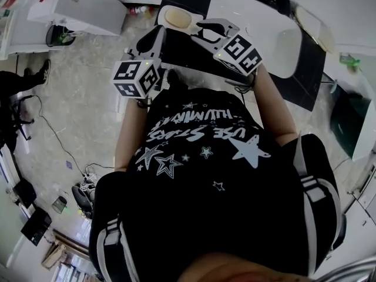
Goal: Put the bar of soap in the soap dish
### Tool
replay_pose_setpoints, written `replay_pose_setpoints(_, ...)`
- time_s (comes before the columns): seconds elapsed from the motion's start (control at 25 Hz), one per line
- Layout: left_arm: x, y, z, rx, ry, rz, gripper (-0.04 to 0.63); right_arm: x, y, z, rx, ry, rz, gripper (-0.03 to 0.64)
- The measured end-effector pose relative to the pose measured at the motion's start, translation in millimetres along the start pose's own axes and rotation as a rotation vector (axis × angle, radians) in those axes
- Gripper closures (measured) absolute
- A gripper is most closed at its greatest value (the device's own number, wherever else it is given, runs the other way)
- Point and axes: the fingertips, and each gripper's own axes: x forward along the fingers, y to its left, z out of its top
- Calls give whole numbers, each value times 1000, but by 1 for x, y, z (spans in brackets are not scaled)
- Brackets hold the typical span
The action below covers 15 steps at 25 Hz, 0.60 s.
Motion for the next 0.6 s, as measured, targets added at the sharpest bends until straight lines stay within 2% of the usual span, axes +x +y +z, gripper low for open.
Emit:
replay_pose_setpoints(0.2,-10,-32,-6,7,-20,33,583,-32,7,-9,9,-40,6,489)
replay_pose_setpoints(0.36,-24,-58,-11,11,-40,63,583,-57,20,-19,8,-58,29,492)
replay_pose_setpoints(0.6,-46,-98,-19,21,-73,117,583,-88,40,-37,-1,-81,80,536)
